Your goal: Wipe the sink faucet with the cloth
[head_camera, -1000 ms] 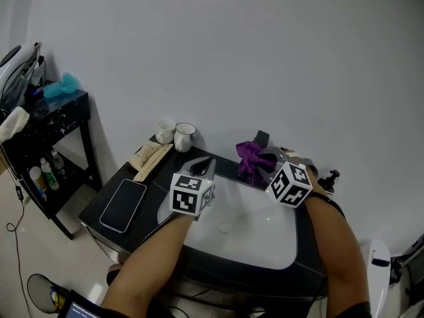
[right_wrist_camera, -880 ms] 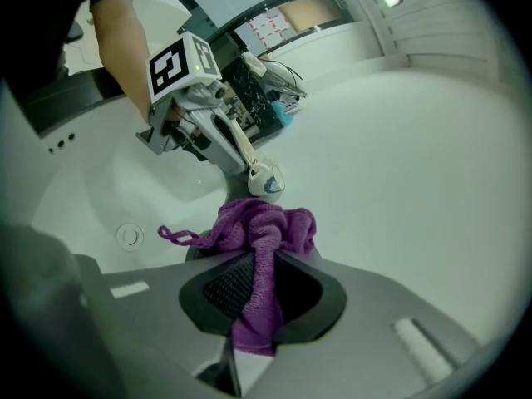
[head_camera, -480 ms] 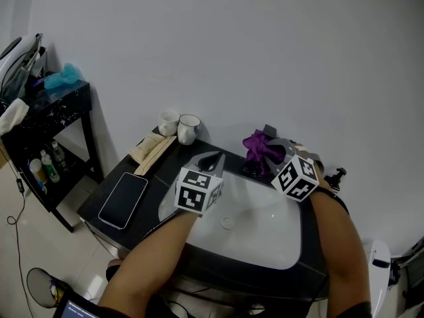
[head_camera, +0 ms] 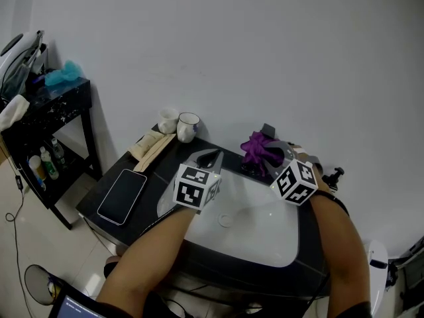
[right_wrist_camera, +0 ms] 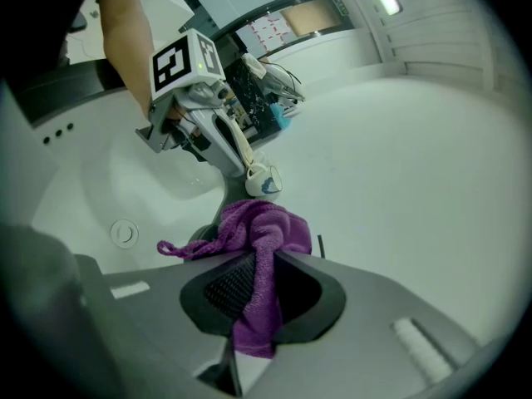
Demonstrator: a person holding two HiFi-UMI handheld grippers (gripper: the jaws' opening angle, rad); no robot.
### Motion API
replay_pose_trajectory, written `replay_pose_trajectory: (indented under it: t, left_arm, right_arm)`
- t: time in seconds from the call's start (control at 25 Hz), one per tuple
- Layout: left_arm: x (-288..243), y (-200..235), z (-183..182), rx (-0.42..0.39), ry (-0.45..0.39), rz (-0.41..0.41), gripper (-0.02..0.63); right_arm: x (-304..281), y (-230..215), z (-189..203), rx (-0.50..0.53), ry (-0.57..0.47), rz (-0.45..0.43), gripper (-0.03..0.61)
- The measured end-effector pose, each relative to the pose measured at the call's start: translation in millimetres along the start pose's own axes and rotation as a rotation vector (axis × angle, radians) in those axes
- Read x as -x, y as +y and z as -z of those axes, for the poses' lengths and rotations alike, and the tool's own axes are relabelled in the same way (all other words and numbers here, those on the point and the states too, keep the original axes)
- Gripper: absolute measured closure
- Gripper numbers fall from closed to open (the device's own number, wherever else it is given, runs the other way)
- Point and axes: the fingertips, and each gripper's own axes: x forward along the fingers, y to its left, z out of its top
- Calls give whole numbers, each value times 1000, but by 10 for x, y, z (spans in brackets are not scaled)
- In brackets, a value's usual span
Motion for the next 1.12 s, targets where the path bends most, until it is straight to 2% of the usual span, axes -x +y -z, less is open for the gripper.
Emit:
replay_pose_trajectory:
  t: [0.52,0.8,0.96,1.12]
  left_arm:
    - [28,41,4,-8,7,-17,597]
    - [50,76,19,-10,13,-33,595]
    - [54,81,21,-11,15,-37,596]
    - [46,77,22,-5,14,-33,596]
  right_arm:
    - [385,295,-290,75,-60,-38,517]
    - [631,791,-442,148,-125,-116,512]
    - [461,1088,-218,112,-80,-169,511]
    - [196,1061,91,47,-22,-97,508]
